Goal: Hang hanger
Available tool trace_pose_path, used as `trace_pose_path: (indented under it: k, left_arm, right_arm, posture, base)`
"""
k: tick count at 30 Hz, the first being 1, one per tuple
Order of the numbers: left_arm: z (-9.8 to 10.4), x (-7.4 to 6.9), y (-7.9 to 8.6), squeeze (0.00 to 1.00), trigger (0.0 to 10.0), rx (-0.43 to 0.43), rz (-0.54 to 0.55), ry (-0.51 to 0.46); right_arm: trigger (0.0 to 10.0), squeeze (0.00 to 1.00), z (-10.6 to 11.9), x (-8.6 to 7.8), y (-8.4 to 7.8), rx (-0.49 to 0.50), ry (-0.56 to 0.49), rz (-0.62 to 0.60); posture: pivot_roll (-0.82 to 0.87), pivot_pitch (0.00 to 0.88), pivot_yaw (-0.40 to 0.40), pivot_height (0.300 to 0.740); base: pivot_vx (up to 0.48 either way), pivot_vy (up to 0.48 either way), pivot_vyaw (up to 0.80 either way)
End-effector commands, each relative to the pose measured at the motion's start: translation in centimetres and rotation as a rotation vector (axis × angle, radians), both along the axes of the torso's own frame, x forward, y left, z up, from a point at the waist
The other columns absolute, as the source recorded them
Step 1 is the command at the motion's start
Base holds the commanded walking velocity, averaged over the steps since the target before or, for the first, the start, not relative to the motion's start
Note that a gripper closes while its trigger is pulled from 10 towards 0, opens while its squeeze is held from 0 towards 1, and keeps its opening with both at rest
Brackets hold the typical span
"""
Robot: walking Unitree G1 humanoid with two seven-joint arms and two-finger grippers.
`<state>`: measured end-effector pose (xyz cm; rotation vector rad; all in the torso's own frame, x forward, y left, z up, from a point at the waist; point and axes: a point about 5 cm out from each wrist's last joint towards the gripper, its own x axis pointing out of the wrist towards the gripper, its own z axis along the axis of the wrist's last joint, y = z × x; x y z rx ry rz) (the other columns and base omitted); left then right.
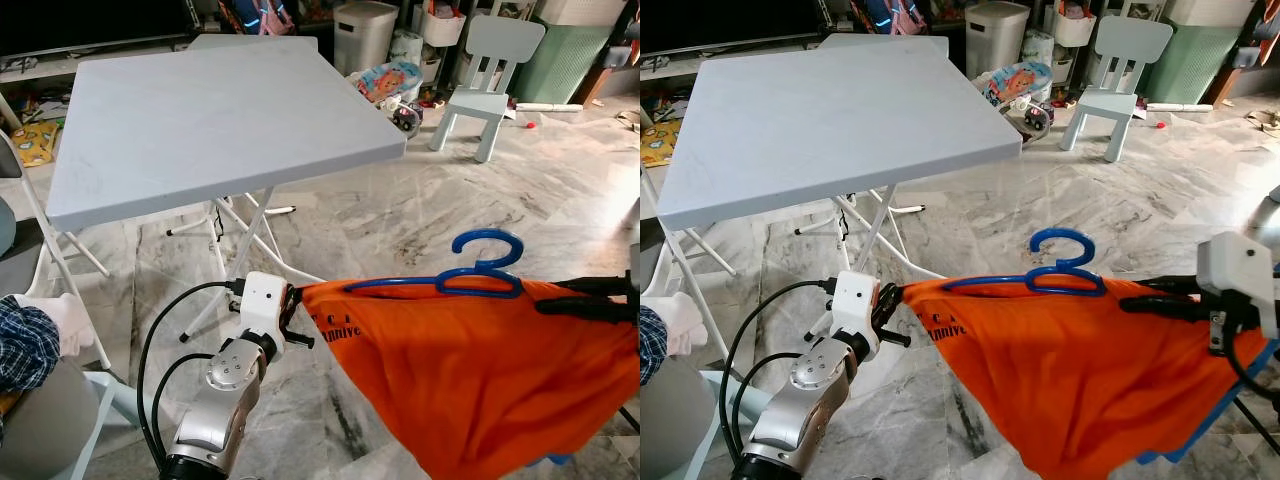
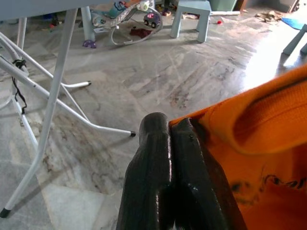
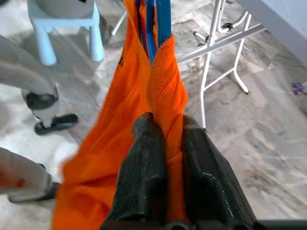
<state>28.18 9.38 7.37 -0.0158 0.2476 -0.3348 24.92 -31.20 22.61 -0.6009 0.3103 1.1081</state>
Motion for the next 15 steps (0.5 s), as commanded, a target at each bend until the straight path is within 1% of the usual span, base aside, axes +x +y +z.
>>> trace_pose_path:
  k: [1,2,4,6,8,9,11,14,15]
  left_arm:
    - [-2.4,-0.7,3.8,0.00,0.0,0.075,0.136,0.112]
    - [-2.4,-0.7,3.8,0.00,0.0,0.074,0.138,0.115]
    - [-2.6,-0.7,3.8,0.00,0.0,0.065,0.136,0.128]
    - [-2.7,-0.7,3.8,0.00,0.0,0.051,0.141,0.134]
    - [-2.6,-0.6,3.7,0.00,0.0,0.053,0.134,0.133]
    - [-2.6,-0.6,3.6,0.00,0.0,0.056,0.128,0.132]
    - [-2.6,-0.6,3.5,0.00,0.0,0.055,0.125,0.131]
    - [-2.6,-0.7,3.1,0.00,0.0,0.057,0.109,0.127]
    - [-2.5,-0.7,3.0,0.00,0.0,0.066,0.100,0.122]
  right_arm:
    - [10.0,0.00,3.8,-0.4,-1.8,0.067,-0.115,-0.062]
    - [10.0,0.00,3.9,-0.4,-1.9,0.076,-0.111,-0.059]
    - [10.0,0.00,4.3,-0.7,-1.7,0.126,-0.085,-0.032]
    - [10.0,0.00,4.2,-1.0,-1.7,0.121,-0.055,-0.002]
    - [10.0,0.00,4.3,-1.0,-1.5,0.139,-0.053,0.007]
    - [10.0,0.00,4.3,-0.9,-1.4,0.162,-0.061,0.006]
    - [10.0,0.00,4.4,-0.8,-1.4,0.170,-0.079,-0.004]
    - [10.0,0.00,3.9,0.4,-0.9,0.203,-0.150,-0.065]
    - [10.0,0.00,3.4,0.8,-0.4,0.213,-0.169,-0.084]
  posture:
    - [-0.04,0.053,-0.024,0.740]
    - [-0.04,0.053,-0.024,0.740]
    - [-0.04,0.054,-0.025,0.740]
    - [-0.04,0.054,-0.025,0.740]
    - [-0.05,0.054,-0.028,0.740]
    - [-0.05,0.054,-0.028,0.740]
    - [-0.05,0.054,-0.028,0.740]
    - [-0.05,0.054,-0.028,0.740]
    - [-0.05,0.054,-0.028,0.740]
  base:
    - [0.000,0.000,0.00]
    - [0.000,0.000,0.00]
    - [0.000,0.000,0.00]
    - [0.000,0.000,0.00]
    - [0.000,0.000,0.00]
    - [0.000,0.000,0.00]
    - [0.000,0.000,0.00]
    - [0.000,0.000,0.00]
    - [0.000,0.000,0.00]
